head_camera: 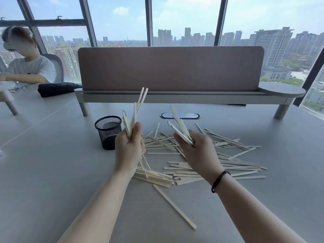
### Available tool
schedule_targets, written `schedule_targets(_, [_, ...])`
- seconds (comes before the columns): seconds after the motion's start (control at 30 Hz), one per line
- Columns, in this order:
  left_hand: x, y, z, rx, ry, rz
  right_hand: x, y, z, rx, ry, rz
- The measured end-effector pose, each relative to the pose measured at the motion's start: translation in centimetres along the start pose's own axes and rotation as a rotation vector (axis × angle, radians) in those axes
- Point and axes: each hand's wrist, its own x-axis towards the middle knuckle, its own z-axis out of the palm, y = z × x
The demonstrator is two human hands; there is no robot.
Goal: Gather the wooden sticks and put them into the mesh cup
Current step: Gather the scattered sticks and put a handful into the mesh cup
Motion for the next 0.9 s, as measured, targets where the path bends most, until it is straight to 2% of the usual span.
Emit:
schedule_targets(0.13, [-0.5,0.1,0.1,0.046,-0.036,0.054,0.9,-0.9,0.7,0.097,-0.049,0.038])
schedule_targets(0.3, [-0.8,0.5,0.3,0.076,-0.023,0.145,1.9,-1.7,0.4,0.541,-0.034,0.215])
schedule_targets(0.37, [-0.9,0.3,0.4,0.076,-0.015,0.147,2.1,-1.8,0.3,0.607,-0.017,0.241])
schedule_targets(0.57, [-1.3,-0.2,0.7,0.09,-0.006,0.104,1.6,-0.1,1.1,0.509,0.017,0.221])
schedule_targets(0.9, [-1.8,-0.2,1.3,0.128,-0.077,0.147,-0.1,1.3,2.9,0.479,-0.032,0.215])
